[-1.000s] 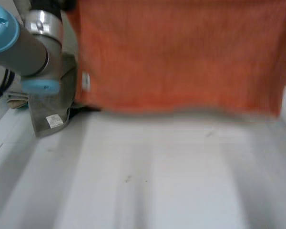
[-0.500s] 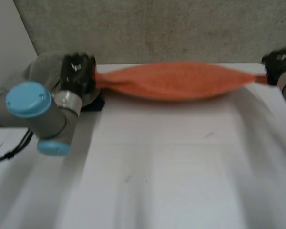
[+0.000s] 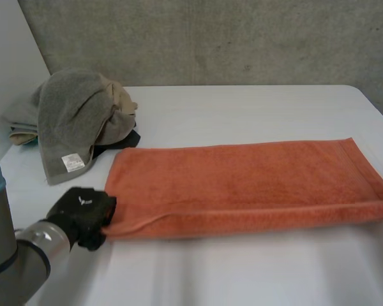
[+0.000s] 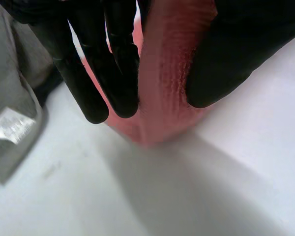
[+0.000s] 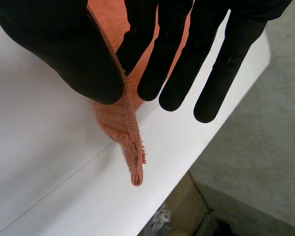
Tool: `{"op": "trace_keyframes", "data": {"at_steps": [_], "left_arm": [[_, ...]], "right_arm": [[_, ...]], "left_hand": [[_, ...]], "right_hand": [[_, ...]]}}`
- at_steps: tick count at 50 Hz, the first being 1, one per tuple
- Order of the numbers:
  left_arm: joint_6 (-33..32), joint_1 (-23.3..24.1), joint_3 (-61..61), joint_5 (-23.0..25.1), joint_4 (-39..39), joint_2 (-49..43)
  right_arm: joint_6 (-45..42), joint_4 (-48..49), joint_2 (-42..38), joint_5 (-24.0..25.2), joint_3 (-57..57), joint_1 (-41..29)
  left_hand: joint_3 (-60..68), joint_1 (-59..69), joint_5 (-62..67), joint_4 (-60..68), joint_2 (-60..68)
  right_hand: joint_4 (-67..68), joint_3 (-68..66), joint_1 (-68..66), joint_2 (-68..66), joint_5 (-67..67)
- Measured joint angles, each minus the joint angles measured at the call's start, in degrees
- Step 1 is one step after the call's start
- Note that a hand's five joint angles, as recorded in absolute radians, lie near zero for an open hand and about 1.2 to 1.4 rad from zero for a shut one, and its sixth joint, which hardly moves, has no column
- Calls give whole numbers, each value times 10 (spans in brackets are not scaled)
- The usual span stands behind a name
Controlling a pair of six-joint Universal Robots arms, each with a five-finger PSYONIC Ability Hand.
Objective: Fold the laundry.
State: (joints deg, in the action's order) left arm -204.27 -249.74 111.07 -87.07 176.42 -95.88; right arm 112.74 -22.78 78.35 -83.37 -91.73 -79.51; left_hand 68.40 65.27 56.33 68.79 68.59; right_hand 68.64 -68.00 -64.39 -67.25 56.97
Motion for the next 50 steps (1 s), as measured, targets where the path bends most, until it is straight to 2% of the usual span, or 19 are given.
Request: {"op": "trace_keyframes", "data": {"at_steps": [5, 6, 11, 19, 27, 29, 31, 32, 34, 36, 42, 46, 50], "left_arm": [[1, 6, -48, -1, 63, -37], [2, 13, -80, -5, 101, -68], [2, 39, -189, -39, 177, -177], [-2, 61, -354, -131, 191, -326], [-2, 66, -443, -146, 195, -398], [-2, 68, -461, -143, 200, -411], [-2, 72, -478, -141, 204, -422], [-2, 74, -484, -140, 205, -425], [-1, 78, -489, -139, 207, -428], [-1, 83, -491, -140, 208, -424], [0, 97, -468, -143, 208, -386], [3, 102, -431, -143, 208, -343], [5, 102, -392, -141, 208, -307]], "right_arm": [[54, 72, -59, 0, 45, -18], [78, 107, -91, -3, 70, -32], [122, 203, -188, -18, 155, -81], [129, 296, -296, -29, 257, -116], [124, 336, -419, -36, 392, -134], [125, 336, -441, -37, 421, -139], [129, 334, -465, -40, 455, -145], [131, 332, -471, -41, 466, -148], [139, 330, -474, -42, 477, -151], [155, 327, -465, -43, 478, -153], [219, 303, -387, -37, 426, -150], [262, 245, -297, -18, 350, -127], [278, 181, -240, 8, 284, -93]], "left_hand": [[0, 0, 0, 0, 0], [0, 0, 0, 0, 0], [0, 0, 7, 0, 0], [0, 0, 8, 0, 0], [0, 0, 8, 0, 0], [-98, -92, -80, -102, -111], [-298, -326, -283, -307, -304], [-449, -478, -425, -451, -455], [-532, -543, -511, -544, -537], [-563, -546, -538, -572, -566], [-564, -546, -538, -573, -568], [-564, -546, -538, -573, -568], [-564, -546, -538, -573, -568]], "right_hand": [[0, 0, 0, 0, 0], [0, 0, 0, 0, 0], [0, 0, 0, 0, 5], [0, 0, 0, 0, 5], [-22, 21, 15, 20, -15], [-188, 186, 186, 201, -182], [-415, 412, 404, 422, -418], [-491, 485, 469, 491, -486], [-558, 554, 516, 549, -542], [-568, 561, 516, 553, -546], [-568, 561, 516, 553, -546], [-568, 561, 516, 553, -546], [-568, 561, 516, 553, -546]]}}
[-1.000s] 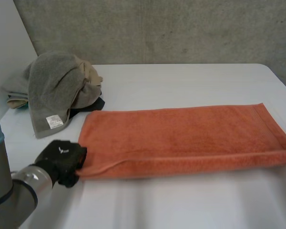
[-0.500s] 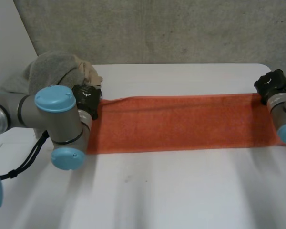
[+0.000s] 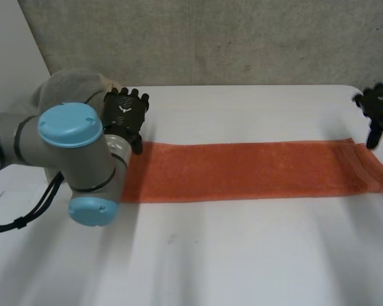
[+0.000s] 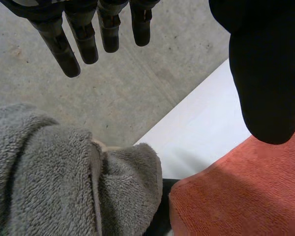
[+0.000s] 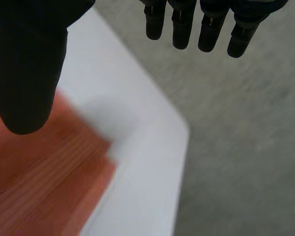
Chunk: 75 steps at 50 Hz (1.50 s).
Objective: Fold the laundry.
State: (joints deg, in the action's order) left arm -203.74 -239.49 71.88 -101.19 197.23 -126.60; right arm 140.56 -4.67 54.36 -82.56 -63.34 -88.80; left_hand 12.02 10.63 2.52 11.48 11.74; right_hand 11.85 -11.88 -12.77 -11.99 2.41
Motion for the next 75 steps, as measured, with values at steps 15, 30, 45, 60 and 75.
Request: {"op": "trace_keyframes", "data": {"at_steps": [15, 30, 45, 60, 75], "left_arm": [[3, 19, 64, 3, 1, 27], [3, 24, 91, 2, 1, 83], [16, 19, 128, 2, 1, 140], [37, 22, 148, 2, 3, 147], [36, 47, 128, 3, 14, 130]], "right_arm": [[-8, 39, -12, 83, -153, 107], [-64, 147, -43, -65, -97, 145], [-118, 219, 39, 125, -151, -50], [-112, 268, -69, 197, -146, -388], [73, 176, 49, 8, -211, -279]], "left_hand": [[0, 0, 0, 0, 0], [0, 0, 0, 0, 0], [0, 0, 0, 0, 0], [0, 0, 0, 0, 0], [0, 0, 0, 0, 0]], "right_hand": [[211, -210, -213, -205, 207], [566, -559, -510, -553, 527], [568, -560, -510, -553, 540], [498, -493, -466, -489, 483], [-1, 1, 1, 0, 0]]}}
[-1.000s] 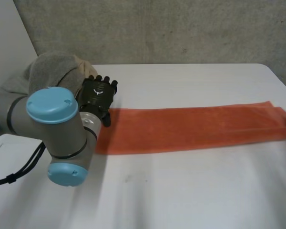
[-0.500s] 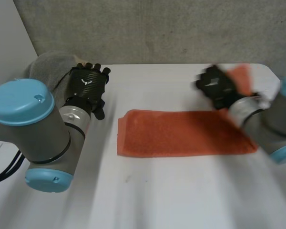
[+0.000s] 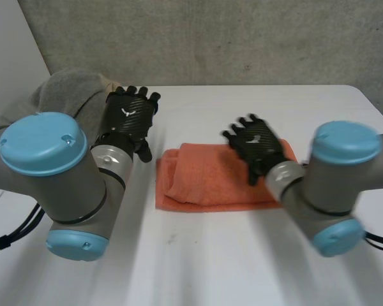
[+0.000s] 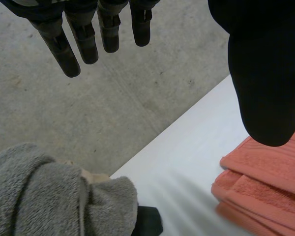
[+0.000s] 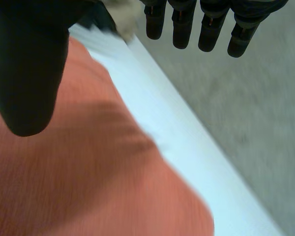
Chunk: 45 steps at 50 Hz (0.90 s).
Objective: Fold the laundry.
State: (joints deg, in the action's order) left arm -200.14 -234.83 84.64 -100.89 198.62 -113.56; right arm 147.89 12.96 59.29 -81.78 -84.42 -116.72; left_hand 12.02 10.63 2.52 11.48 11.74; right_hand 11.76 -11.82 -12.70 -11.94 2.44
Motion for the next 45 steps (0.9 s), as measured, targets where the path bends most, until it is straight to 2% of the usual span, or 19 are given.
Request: {"op": "trace_keyframes", "data": {"at_steps": [2, 3, 5, 8, 9, 10, 12, 15, 22, 27, 29, 30, 31, 32, 38, 45], "left_arm": [[0, 1, 0, 0, 0, -1], [0, 4, -1, 0, 0, -3], [0, 6, -1, 0, 0, -6], [0, 8, -1, 0, 0, -11], [0, 8, 0, 0, 0, -12], [0, 8, 0, 0, 0, -13], [0, 8, 1, 0, 0, -15], [1, 8, 3, 0, 0, -16], [1, 8, 10, -1, -1, -7], [1, 5, 27, -2, -1, 16], [1, 4, 33, -2, -2, 22], [1, 4, 36, -1, -2, 24], [1, 4, 41, -1, -2, 28], [1, 4, 44, -1, -2, 30], [6, 4, 59, 1, -2, 36], [35, 9, 62, 19, -2, 37]], "right_arm": [[4, -6, 3, -1, -3, 6], [20, -41, 16, -4, -23, 40], [21, -58, 19, -7, -35, 63], [0, -79, 15, -11, -54, 110], [-9, -81, 14, -12, -58, 119], [-20, -82, 13, -13, -60, 129], [-52, -79, 10, -16, -62, 146], [-89, -65, 7, -20, -55, 154], [-84, 18, 9, -25, -16, 97], [-16, 85, 10, -9, 18, 14], [8, 89, 9, -6, 22, -3], [14, 88, 9, -6, 22, -7], [36, 83, 9, -9, 22, -14], [50, 77, 10, -13, 21, -17], [147, -11, 13, -31, 2, 22], [195, -108, 14, 19, -38, 134]], "left_hand": [[0, 0, 0, 0, 0], [0, 0, 0, 0, 0], [0, 0, 0, 0, 0], [0, 0, 0, 0, 0], [0, 0, 0, 0, 0], [0, 0, 0, 0, 0], [0, 0, 0, 0, 0], [0, 0, 0, 0, 0], [0, 0, 0, 0, 0], [0, 0, 0, 0, 0], [0, 0, 0, 0, 0], [0, 0, 0, 0, 0], [0, 0, 0, 0, 0], [0, 0, 0, 0, 0], [0, 0, 0, 0, 0], [0, 0, 0, 0, 0]], "right_hand": [[0, 0, 0, 0, 0], [0, 0, 0, 0, 0], [39, -39, -34, -38, 37], [218, -218, -213, -220, 213], [376, -377, -376, -384, 370], [457, -456, -454, -465, 440], [544, -543, -525, -548, 532], [566, -560, -525, -555, 540], [567, -561, -525, -555, 540], [537, -528, -504, -526, 521], [293, -291, -256, -281, 276], [235, -234, -209, -223, 228], [107, -106, -82, -93, 87], [50, -49, -30, -39, 36], [1, 0, 1, 1, -1], [63, -63, -50, -61, 60]]}}
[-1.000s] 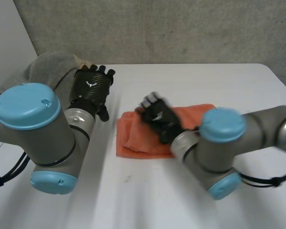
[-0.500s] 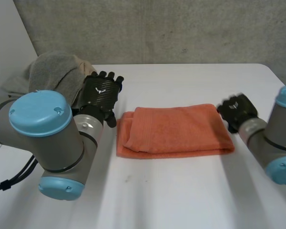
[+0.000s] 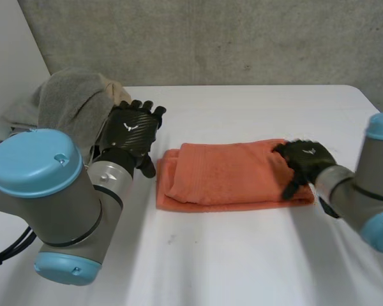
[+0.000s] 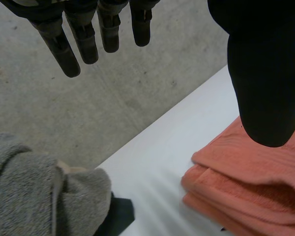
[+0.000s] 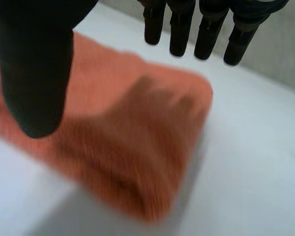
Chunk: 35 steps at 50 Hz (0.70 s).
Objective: Fold the laundry.
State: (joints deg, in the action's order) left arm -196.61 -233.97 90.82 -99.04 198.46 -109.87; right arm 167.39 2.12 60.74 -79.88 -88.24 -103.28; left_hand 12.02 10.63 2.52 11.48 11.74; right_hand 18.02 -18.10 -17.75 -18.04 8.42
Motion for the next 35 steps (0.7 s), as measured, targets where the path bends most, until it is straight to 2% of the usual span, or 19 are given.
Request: {"op": "trace_keyframes", "data": {"at_steps": [3, 9, 12, 13, 14, 19, 25, 27, 30, 35], "left_arm": [[12, 1, -1, 10, 0, 0], [22, 5, -2, 19, 0, 0], [22, 7, -3, 20, 0, 0], [22, 7, -3, 20, 0, 0], [22, 8, -3, 20, 0, 0], [21, 8, -1, 19, 0, 0], [21, 7, 0, 18, -1, 6], [21, 7, -1, 18, -1, 10], [21, 5, -1, 16, -1, 18], [21, 1, -1, 13, -1, 31]], "right_arm": [[0, 0, 0, 23, -17, 33], [-4, 24, -6, 40, -31, 53], [-8, 44, -20, 42, -31, 54], [-9, 49, -24, 40, -30, 54], [-12, 56, -28, 38, -29, 53], [-36, 81, -35, 20, -25, 50], [-111, 102, -15, -27, -7, 38], [-146, 109, -3, -40, 4, 22], [-205, 127, 11, -42, 27, -40], [-254, 155, 0, 8, 50, -158]], "left_hand": [[0, 0, 0, 0, 0], [0, 0, 0, 0, 0], [0, 0, 0, 0, 0], [0, 0, 0, 0, 0], [0, 0, 0, 0, 0], [0, 0, 0, 0, 0], [0, 0, 0, 0, 0], [0, 0, 0, 0, 0], [0, 0, 0, 0, 0], [0, 0, 0, 0, 0]], "right_hand": [[51, -50, -55, -45, 51], [125, -123, -127, -122, 123], [381, -380, -388, -397, 374], [381, -380, -388, -397, 374], [475, -473, -462, -480, 463], [503, -497, -462, -492, 470], [504, -497, -462, -492, 470], [504, -497, -462, -492, 471], [504, -497, -462, -492, 472], [504, -497, -462, -492, 477]]}}
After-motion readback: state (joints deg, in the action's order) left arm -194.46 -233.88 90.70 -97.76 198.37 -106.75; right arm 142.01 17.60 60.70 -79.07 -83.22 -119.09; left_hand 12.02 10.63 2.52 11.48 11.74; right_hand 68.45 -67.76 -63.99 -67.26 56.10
